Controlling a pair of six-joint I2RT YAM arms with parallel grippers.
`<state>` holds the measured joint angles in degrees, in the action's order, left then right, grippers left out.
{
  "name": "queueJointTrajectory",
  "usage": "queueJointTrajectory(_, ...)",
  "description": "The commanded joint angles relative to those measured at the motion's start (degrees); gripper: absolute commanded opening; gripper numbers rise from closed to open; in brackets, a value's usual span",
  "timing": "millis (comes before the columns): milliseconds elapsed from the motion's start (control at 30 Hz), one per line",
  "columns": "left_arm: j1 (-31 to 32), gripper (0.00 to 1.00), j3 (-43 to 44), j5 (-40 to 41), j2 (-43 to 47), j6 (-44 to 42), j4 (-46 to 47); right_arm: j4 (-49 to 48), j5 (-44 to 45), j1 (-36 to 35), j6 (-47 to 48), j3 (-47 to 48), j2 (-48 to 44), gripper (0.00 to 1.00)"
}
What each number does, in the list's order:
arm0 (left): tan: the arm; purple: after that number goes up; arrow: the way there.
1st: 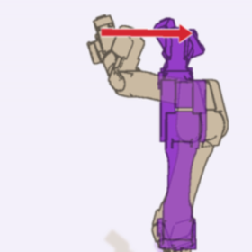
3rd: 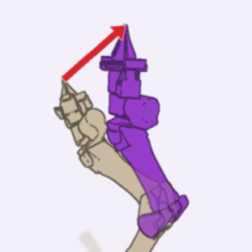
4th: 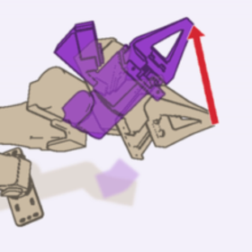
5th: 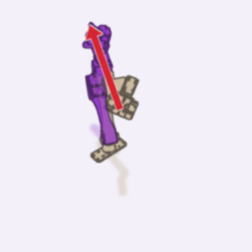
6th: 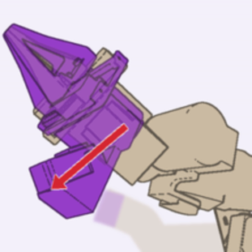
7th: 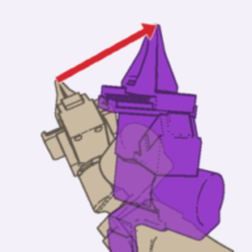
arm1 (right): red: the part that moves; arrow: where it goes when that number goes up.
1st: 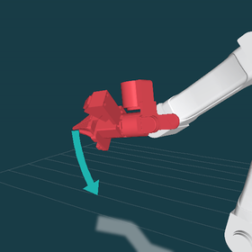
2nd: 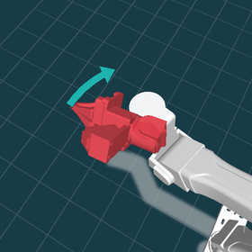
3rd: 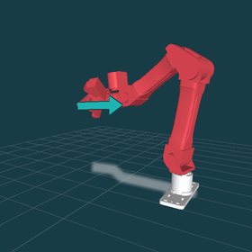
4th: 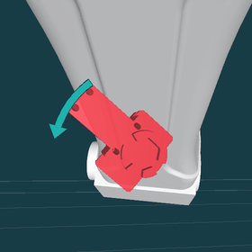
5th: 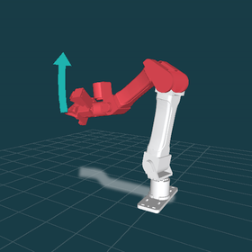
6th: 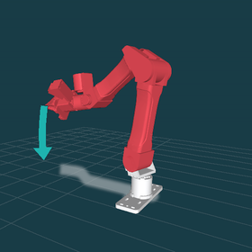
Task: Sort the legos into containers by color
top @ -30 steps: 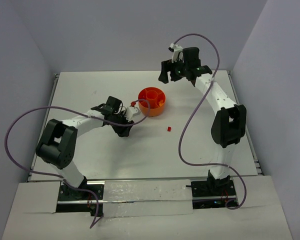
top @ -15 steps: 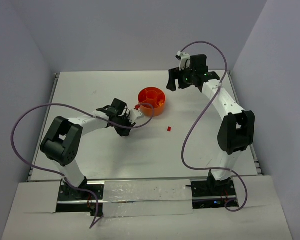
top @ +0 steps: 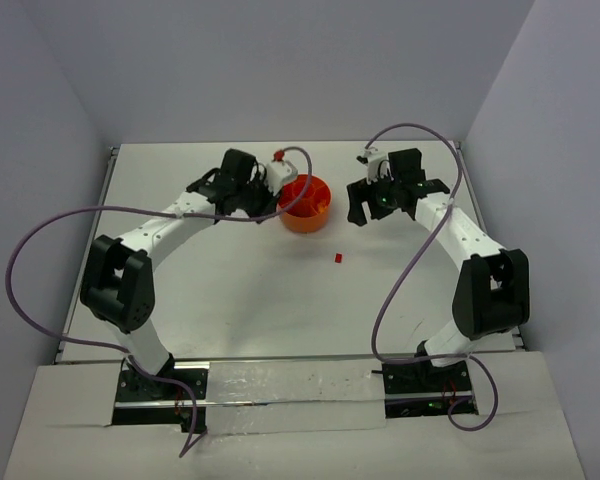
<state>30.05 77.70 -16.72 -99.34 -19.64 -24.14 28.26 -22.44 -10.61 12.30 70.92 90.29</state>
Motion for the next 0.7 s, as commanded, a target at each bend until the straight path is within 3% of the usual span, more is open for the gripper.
queueJointTrajectory(0, -0.8, 0.00, 8.0, -2.8, -1.8, 9.0, 7.8, -0.9, -0.5, 0.3, 3.6, -4.2, -4.7, 0.84)
queueJointTrajectory(433, -2.4, 0.01, 21.5, -1.6, -15.9, 18.7, 12.8, -1.3, -1.1, 0.3, 5.0, -9.8, -5.7, 0.82)
queueJointTrajectory(667, -2.6, 0.12, 22.5, -1.1, -18.4, 18.7, 12.2, -0.9, -1.6, 0.3, 5.3, -9.9, -5.3, 0.82)
